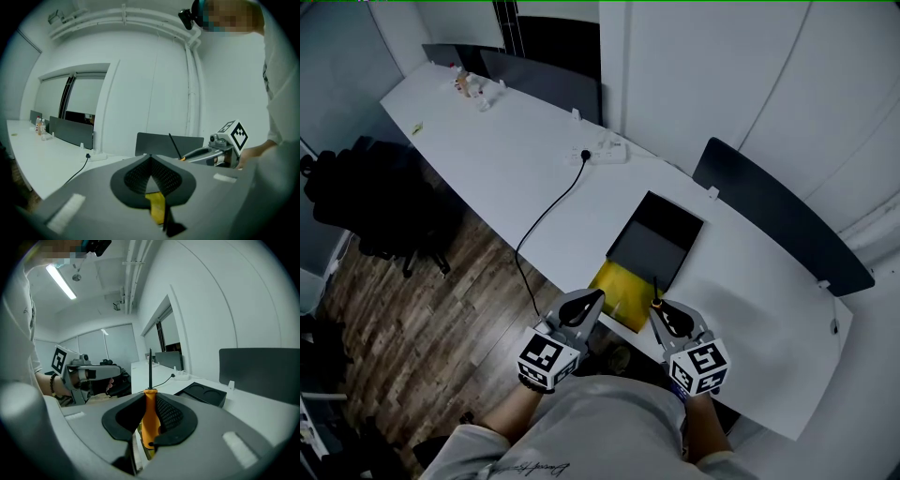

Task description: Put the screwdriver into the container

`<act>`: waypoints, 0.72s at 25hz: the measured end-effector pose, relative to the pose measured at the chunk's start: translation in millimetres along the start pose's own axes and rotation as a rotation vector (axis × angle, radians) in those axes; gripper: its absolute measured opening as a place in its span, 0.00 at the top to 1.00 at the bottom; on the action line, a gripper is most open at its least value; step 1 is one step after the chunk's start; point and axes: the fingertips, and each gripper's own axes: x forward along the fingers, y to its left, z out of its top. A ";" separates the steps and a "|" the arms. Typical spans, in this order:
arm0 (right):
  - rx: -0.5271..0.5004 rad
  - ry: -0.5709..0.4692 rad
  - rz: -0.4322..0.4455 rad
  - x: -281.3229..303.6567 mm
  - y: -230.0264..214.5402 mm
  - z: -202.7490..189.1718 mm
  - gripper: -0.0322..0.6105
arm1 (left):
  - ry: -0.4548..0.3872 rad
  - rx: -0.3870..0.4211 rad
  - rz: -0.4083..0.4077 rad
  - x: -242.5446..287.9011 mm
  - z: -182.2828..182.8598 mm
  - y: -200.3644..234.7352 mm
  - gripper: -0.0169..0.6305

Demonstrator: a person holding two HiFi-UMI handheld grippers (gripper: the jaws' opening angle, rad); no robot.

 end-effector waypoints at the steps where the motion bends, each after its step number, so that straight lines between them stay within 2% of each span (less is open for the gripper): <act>1: 0.003 0.001 -0.003 1.6 -0.6 0.8 0.82 | 0.003 0.001 -0.004 1.8 0.2 1.7 0.98; 18: 0.053 0.047 -0.109 33.1 -9.5 0.4 0.82 | 0.042 0.016 -0.126 28.5 3.0 37.0 0.98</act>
